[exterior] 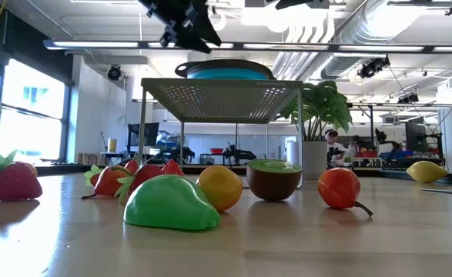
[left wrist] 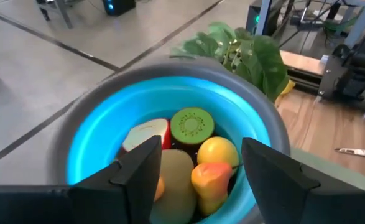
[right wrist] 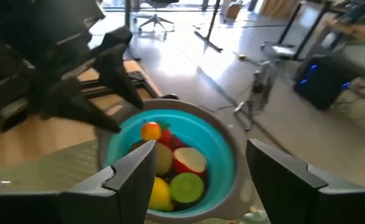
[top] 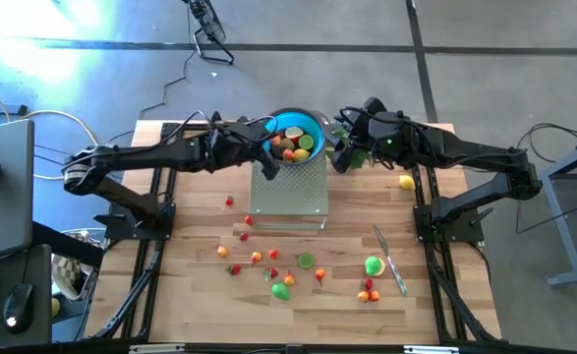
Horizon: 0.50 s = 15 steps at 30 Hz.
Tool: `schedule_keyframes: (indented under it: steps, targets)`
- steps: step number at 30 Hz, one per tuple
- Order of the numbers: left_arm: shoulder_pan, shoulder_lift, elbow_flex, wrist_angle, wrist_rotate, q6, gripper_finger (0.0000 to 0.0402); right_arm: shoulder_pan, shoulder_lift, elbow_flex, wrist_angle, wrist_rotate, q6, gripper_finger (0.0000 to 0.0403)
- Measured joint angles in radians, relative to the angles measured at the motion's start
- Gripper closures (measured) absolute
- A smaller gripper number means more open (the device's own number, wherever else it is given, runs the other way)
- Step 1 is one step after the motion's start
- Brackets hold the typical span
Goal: Pick & Place Fruit
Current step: Put the green pear in the blue bowl on the shelf
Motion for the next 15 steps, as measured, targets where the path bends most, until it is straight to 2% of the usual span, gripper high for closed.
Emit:
schedule_keyframes:
  steps: [4, 8, 11, 15]
  targets:
    - [0.0, -0.074, 0.0, -0.088, 0.004, -0.022, 0.0211, 0.001, 0.0, 0.0, -0.001, -0.089, 0.082, 0.0164]
    - [-0.014, -0.143, 0.0, -0.175, 0.023, -0.038, 0.0252, 0.034, 0.0, 0.0, -0.019, -0.144, 0.154, 0.0164]
    - [-0.045, -0.182, 0.0, -0.216, 0.024, -0.037, 0.0286, 0.09, 0.0, 0.0, -0.04, -0.115, 0.202, 0.0164]
    - [-0.1, -0.212, 0.0, -0.248, 0.021, -0.036, 0.0328, 0.18, 0.0, 0.0, -0.073, -0.007, 0.324, 0.0164]
